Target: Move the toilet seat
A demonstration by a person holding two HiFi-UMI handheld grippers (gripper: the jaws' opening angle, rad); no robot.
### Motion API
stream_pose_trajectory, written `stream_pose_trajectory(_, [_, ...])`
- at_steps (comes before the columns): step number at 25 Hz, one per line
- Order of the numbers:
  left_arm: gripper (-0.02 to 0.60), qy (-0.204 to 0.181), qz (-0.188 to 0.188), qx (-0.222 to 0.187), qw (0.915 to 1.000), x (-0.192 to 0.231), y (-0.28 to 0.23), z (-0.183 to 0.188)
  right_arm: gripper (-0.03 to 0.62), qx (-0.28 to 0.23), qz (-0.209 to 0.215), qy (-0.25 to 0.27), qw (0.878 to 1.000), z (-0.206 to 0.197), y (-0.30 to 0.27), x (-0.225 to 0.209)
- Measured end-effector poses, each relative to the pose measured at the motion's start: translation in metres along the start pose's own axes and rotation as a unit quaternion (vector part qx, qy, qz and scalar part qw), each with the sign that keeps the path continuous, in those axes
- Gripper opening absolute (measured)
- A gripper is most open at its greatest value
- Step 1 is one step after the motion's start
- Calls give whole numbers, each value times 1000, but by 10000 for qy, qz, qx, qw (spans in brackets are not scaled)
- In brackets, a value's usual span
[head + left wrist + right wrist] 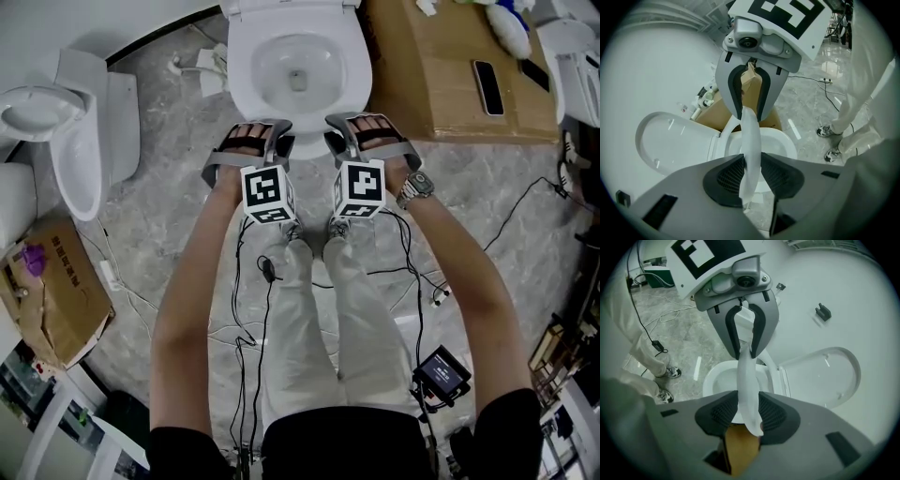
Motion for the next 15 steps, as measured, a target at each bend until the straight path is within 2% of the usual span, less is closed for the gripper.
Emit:
stream_pose_trajectory(9, [112, -75, 261, -22, 9996, 37, 17, 6, 108, -7, -283, 8, 9996, 7, 24, -29])
stream_pose_trajectory(15, [108, -135, 365, -1, 9992, 53, 23, 9, 104, 5, -395, 18, 9992, 9, 34, -43])
Point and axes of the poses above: the fingertips, and each gripper's own axes: y backward along the fingers, x to its left, z out of its top, the point moved 6 cm from there along y, backward along the fingers, and after that the axes turned 7 degrees about z, right-handed, at the moved point
